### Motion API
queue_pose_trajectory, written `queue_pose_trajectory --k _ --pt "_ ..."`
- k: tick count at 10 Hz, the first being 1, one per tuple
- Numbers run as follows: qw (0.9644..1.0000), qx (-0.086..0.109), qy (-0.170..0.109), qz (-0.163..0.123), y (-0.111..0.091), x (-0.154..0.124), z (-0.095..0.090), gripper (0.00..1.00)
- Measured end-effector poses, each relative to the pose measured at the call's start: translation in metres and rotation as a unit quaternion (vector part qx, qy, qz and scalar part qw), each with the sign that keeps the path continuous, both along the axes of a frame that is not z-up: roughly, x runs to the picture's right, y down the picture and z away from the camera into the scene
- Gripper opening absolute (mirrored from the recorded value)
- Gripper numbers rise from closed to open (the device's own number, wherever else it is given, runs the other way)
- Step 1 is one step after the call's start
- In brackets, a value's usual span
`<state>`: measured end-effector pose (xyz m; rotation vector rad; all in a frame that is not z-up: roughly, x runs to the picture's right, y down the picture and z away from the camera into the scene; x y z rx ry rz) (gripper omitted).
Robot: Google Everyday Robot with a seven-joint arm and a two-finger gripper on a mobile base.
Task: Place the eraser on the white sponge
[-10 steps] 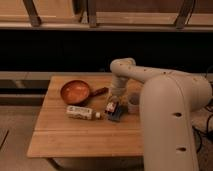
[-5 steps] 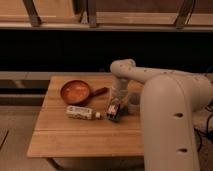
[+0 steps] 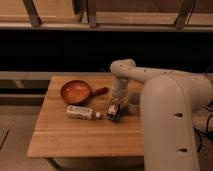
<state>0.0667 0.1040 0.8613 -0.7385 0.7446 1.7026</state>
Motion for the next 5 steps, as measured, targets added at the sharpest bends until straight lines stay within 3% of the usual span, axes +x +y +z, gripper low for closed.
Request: queue_pose_trajectory --k 2,5 --pt "1.0000 0.000 0.000 0.000 0.0000 -0.0001 0.0000 0.80" --pt "1.0000 0.000 0.000 0.000 0.0000 -0.0002 0.0000 0.80"
